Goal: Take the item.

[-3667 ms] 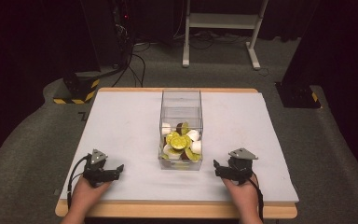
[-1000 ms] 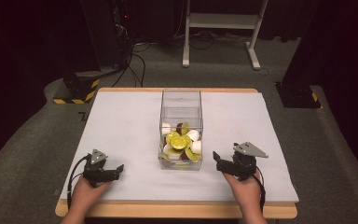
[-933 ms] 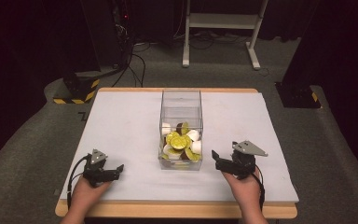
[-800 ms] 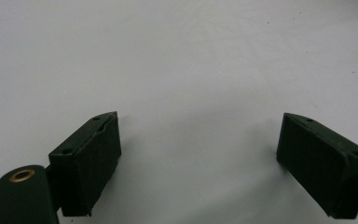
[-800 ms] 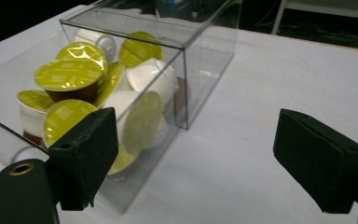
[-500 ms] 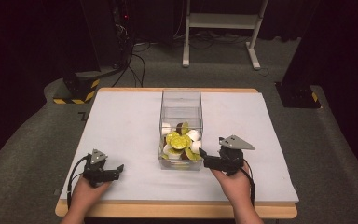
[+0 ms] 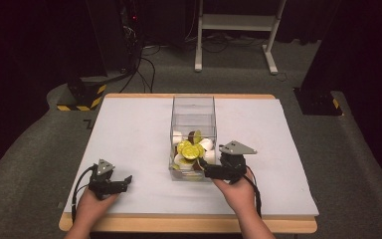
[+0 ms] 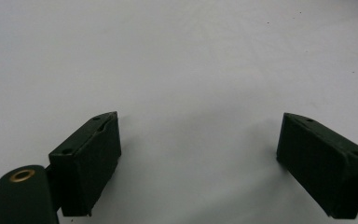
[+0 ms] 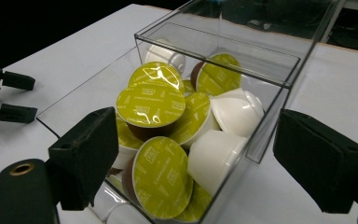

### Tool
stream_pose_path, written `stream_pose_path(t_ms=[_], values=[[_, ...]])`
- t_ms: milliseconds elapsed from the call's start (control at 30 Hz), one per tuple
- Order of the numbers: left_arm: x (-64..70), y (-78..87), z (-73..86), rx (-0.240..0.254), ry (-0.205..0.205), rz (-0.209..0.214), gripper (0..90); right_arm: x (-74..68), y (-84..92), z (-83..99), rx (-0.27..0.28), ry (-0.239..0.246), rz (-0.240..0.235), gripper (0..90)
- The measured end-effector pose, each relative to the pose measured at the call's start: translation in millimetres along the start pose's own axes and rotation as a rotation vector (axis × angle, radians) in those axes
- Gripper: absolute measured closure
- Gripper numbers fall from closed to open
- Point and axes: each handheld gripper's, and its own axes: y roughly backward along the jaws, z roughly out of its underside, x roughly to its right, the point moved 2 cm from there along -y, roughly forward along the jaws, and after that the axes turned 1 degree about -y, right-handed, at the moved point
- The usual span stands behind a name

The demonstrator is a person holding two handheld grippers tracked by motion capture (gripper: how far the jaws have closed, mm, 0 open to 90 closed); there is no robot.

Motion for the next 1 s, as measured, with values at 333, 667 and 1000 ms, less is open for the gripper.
stream_pose_path(t_ms=[333, 667, 1000], values=[[0.0, 0.0, 0.0, 0.000, 0.000, 0.000, 13.7, -11.3, -16.3, -7.2, -0.024, 0.028, -0.026, 15.3], [-0.2, 0.1, 0.0, -0.002, -0.002, 0.000, 13.6, -18.1, -28.3, -10.0, -0.036, 0.039, -0.036, 16.5], [-0.2, 0.1, 0.0, -0.002, -0.002, 0.001, 13.6, -23.0, -40.5, -13.0, -0.051, 0.038, -0.053, 18.9]])
